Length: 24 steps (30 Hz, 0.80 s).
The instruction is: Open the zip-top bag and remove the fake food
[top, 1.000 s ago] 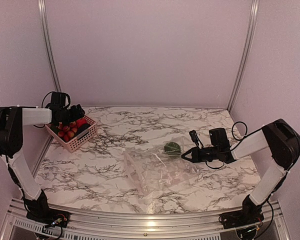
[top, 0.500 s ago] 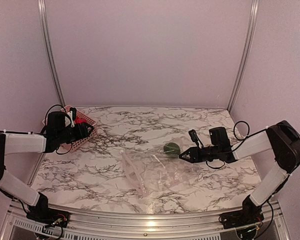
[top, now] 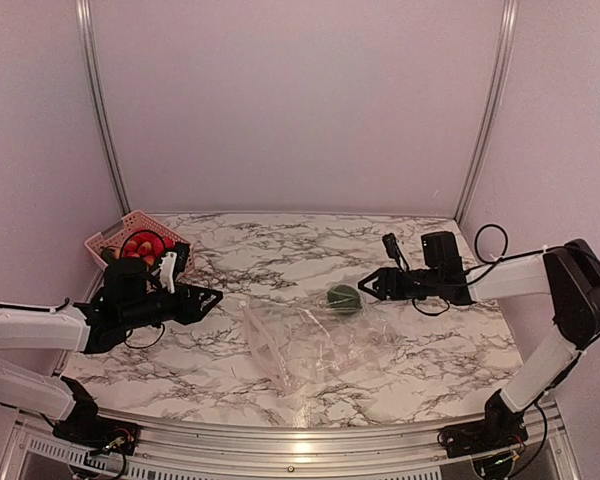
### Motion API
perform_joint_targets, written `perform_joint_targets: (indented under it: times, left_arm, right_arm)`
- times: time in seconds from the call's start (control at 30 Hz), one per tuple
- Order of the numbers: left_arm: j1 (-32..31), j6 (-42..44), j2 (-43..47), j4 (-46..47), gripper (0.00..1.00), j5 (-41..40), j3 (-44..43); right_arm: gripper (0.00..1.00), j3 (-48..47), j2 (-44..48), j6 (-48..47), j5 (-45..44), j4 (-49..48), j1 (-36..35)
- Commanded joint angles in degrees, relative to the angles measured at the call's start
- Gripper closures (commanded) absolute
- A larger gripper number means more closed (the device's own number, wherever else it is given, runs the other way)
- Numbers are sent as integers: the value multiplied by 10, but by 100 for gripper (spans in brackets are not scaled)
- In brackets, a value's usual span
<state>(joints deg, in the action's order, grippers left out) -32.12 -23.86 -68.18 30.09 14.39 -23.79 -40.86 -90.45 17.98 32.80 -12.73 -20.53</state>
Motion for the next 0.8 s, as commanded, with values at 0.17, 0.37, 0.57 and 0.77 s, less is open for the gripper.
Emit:
perform_joint_targets:
  times: [0.17, 0.37, 0.57, 0.77]
  left_arm:
    - [-128, 96, -4, 72, 61, -46, 54]
    - [-203, 144, -51, 101, 65, -85, 48]
    - [-224, 165, -139, 122, 69, -88, 14]
    - [-225, 162, -214, 164, 69, -69, -20]
  right_arm:
    - [35, -88, -58, -7, -47, 46, 6]
    - [37, -105, -88, -4, -40, 43, 6]
    - [38, -117, -115, -5, -13, 37, 6]
    - [43, -122, -142, -8, 10, 25, 6]
